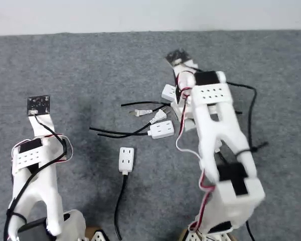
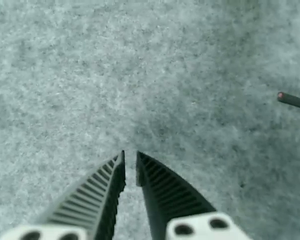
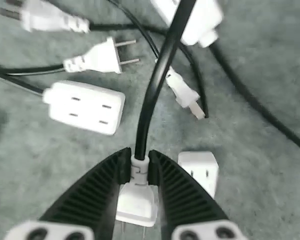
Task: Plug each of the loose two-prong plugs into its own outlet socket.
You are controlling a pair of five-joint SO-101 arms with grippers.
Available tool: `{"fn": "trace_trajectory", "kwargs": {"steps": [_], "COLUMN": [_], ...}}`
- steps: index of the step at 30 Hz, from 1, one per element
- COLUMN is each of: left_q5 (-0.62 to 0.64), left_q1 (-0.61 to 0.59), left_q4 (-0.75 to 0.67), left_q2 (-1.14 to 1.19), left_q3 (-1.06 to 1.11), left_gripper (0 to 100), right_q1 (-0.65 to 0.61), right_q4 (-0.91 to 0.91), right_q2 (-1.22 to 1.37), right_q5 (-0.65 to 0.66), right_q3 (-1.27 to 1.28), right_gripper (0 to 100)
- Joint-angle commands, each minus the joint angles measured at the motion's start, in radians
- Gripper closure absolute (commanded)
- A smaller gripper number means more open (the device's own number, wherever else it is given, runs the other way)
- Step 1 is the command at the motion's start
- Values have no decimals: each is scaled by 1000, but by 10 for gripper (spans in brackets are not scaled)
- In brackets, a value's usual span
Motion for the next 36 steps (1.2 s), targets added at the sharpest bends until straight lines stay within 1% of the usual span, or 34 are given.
{"fn": "trace_trajectory", "kwargs": {"steps": [1,6,9,12,14,18,21,26,33,36], "left_q5": [-68,-160,-209,-368,-450,-466,-470,-532,-618,-643], "left_q1": [28,87,109,129,146,153,158,161,161,178], "left_q4": [17,46,103,192,238,238,241,258,287,259], "left_q2": [0,43,140,226,235,235,235,235,218,140], "left_q3": [-13,-21,-101,-180,-196,-196,-196,-186,-179,-104], "left_gripper": [990,990,990,990,990,990,990,990,990,990], "right_q1": [-51,-199,-303,-392,-438,-542,-621,-682,-684,-684], "right_q4": [61,38,-12,-87,-156,-252,-335,-438,-478,-506], "right_q2": [-200,-401,-522,-619,-682,-757,-773,-766,-765,-765], "right_q5": [-44,-104,-114,-118,-152,-209,-221,-226,-227,-244], "right_q3": [-23,75,180,311,413,585,680,760,786,812], "right_gripper": [991,991,991,991,991,991,991,991,991,991]}}
